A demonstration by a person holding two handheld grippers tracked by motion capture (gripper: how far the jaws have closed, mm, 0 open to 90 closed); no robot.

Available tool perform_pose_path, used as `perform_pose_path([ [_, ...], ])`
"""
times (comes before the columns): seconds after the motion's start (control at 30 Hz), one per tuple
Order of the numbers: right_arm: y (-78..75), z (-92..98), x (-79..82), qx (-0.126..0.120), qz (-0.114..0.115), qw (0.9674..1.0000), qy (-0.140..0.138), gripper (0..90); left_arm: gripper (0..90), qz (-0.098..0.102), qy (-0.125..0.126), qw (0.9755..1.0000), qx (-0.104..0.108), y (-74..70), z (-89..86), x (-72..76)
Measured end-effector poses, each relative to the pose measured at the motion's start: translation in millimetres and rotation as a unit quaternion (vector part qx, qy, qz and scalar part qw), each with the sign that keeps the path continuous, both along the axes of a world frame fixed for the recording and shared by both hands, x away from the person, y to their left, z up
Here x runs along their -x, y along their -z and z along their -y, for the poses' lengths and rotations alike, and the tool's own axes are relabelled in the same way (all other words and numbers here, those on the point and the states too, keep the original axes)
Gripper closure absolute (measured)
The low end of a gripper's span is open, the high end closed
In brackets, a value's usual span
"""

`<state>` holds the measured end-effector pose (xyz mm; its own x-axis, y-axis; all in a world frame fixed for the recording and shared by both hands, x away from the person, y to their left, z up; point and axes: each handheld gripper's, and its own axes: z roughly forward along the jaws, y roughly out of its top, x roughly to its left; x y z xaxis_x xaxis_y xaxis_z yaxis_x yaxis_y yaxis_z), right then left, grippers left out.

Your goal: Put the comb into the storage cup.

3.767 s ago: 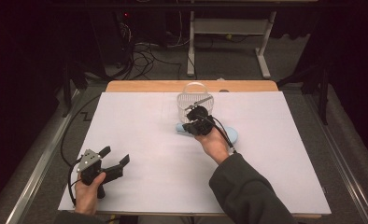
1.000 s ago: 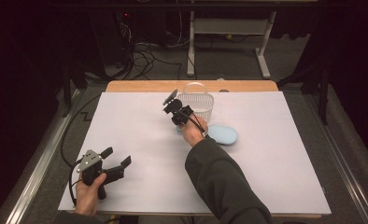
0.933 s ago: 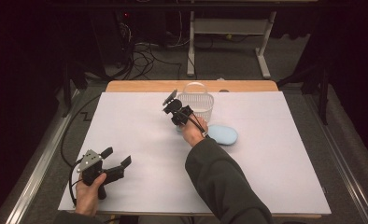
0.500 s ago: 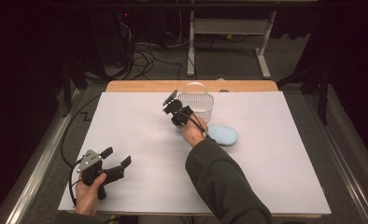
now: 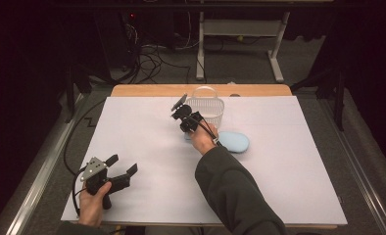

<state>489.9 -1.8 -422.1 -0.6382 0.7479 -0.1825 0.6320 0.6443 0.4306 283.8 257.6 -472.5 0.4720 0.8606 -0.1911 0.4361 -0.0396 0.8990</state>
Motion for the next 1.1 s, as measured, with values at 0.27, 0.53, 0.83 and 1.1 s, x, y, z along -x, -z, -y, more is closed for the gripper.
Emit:
perform_pose_path([
  [0.27, 6.0, -0.5, -3.8, 0.004, -0.006, 1.0, -0.002, 90.0, 15.4, 0.0, 0.0, 1.0, -0.001, 0.2, 0.0, -0.6],
  [0.53, 8.4, -5.2, 8.2, 0.009, -0.03, 0.9993, -0.022, 90.0, 15.4, 0.0, 0.0, 1.0, -0.002, 0.1, 0.0, 0.0],
  [0.83, 16.0, 8.3, 27.3, -0.001, -0.046, 0.9985, -0.029, 90.0, 15.4, -0.001, 0.002, 1.0, -0.002, 0.1, 0.3, 0.3],
  [1.1, 8.6, 23.0, 45.2, -0.018, -0.044, 0.9983, -0.032, 90.0, 15.4, -0.003, 0.003, 1.0, -0.007, 0.2, 0.7, -0.1],
])
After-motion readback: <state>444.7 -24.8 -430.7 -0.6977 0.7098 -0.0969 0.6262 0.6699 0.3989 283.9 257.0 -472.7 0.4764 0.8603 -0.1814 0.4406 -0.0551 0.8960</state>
